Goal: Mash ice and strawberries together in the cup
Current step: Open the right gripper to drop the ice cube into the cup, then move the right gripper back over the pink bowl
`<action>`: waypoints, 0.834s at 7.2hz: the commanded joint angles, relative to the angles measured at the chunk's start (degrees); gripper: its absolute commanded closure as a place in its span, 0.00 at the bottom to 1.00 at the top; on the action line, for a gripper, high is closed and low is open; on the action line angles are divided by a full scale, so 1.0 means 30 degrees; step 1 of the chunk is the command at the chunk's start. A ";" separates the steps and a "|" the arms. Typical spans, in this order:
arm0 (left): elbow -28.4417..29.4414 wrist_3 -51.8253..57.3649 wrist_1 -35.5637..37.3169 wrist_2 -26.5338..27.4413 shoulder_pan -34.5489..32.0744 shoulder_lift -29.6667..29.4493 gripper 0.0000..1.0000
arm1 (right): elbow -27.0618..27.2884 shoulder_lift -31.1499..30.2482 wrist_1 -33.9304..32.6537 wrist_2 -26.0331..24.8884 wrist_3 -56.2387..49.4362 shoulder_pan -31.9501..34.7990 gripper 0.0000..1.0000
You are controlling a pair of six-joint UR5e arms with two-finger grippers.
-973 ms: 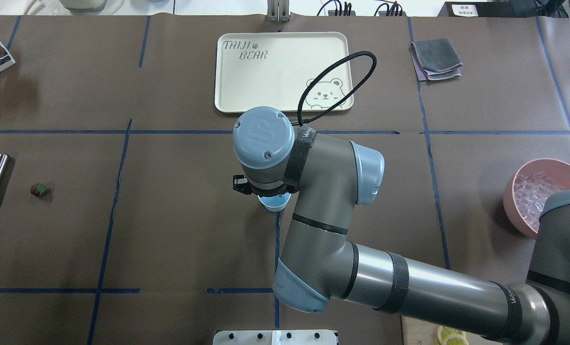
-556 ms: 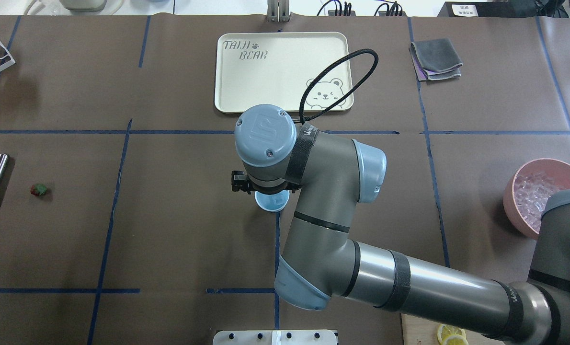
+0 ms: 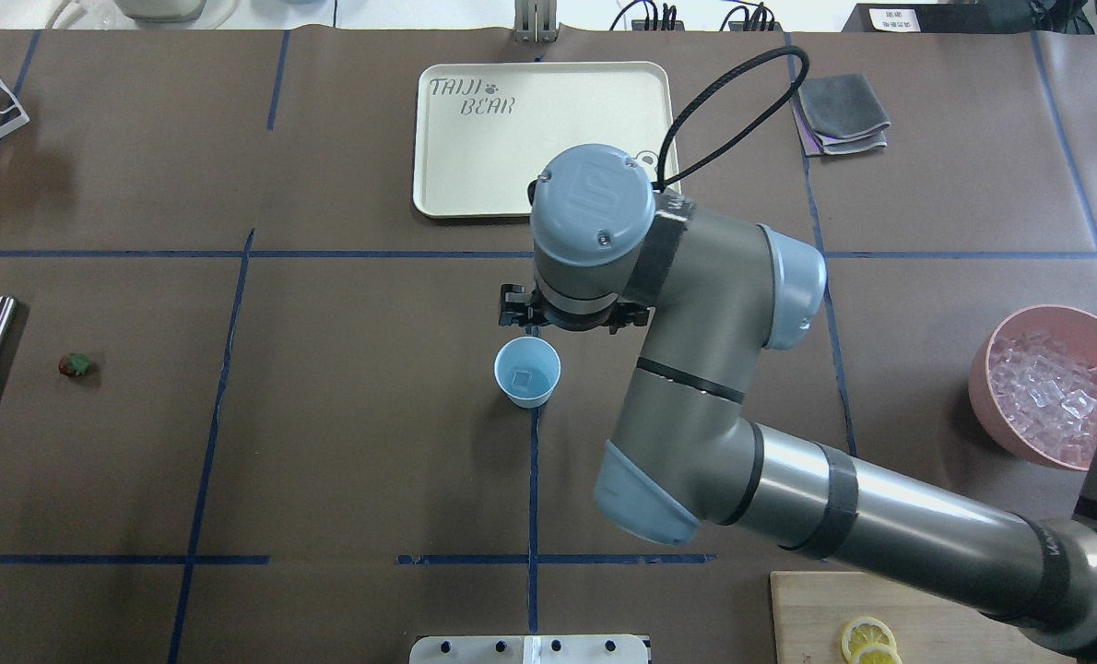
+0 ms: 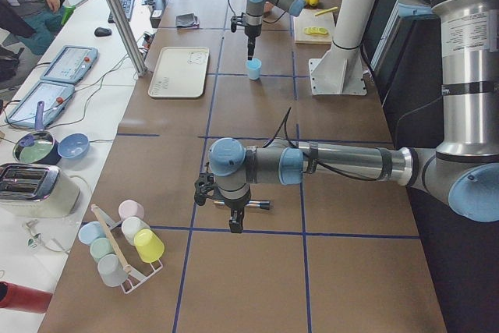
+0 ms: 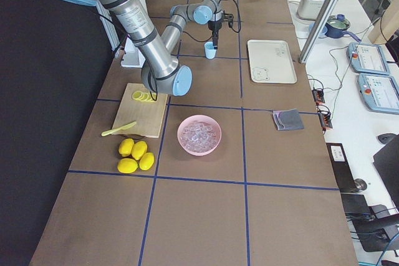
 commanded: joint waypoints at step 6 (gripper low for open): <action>0.0004 0.0000 0.0006 0.0000 0.0205 0.0015 0.00 | 0.5730 -1.4173 0.5749 0.5330 -1.4346 0.7437 0.01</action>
